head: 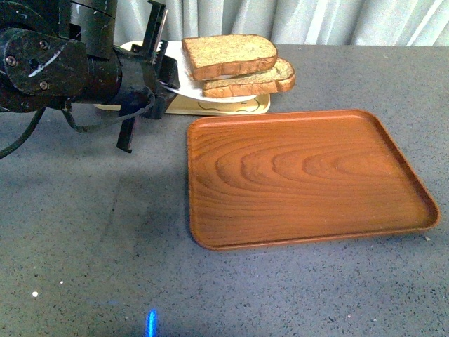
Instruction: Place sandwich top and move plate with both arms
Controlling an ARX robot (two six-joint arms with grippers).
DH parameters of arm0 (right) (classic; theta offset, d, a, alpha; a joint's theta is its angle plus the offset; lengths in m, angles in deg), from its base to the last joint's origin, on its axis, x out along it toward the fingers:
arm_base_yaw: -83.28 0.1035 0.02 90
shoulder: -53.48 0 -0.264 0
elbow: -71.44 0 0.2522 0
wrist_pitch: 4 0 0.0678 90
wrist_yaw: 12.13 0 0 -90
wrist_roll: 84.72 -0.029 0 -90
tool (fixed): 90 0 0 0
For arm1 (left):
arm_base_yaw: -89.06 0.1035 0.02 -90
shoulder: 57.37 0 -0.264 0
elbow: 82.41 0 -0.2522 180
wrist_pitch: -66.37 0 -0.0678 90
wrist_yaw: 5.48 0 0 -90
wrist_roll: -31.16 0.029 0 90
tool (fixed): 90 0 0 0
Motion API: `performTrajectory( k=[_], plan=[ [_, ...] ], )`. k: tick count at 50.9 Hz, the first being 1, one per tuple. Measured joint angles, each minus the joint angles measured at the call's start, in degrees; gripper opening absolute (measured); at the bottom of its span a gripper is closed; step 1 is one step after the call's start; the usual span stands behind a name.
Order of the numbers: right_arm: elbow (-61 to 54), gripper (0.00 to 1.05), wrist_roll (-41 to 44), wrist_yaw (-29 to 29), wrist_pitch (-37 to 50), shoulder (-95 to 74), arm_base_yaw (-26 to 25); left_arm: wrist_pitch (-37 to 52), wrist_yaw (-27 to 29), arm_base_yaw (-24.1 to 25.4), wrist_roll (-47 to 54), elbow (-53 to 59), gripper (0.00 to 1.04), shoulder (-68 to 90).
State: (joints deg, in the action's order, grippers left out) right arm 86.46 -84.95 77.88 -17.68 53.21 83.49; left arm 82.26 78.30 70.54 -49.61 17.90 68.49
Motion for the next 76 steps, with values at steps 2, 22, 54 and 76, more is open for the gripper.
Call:
performTrajectory(
  k=[2,22,54,76],
  plan=[
    [0.0,0.96,0.0,0.0,0.0,0.0,0.0,0.0,0.0,0.0,-0.2,-0.6,0.02,0.5],
    [0.0,0.96,0.0,0.0,0.0,0.0,0.0,0.9,-0.4,-0.2,-3.4,-5.0,0.02,5.7],
    [0.0,0.96,0.0,0.0,0.0,0.0,0.0,8.6,-1.0,2.3,-5.8,-2.1,0.42,6.3],
    [0.0,0.96,0.0,0.0,0.0,0.0,0.0,21.4,-4.6,7.2,-2.0,22.4,0.95,-10.4]
  ],
)
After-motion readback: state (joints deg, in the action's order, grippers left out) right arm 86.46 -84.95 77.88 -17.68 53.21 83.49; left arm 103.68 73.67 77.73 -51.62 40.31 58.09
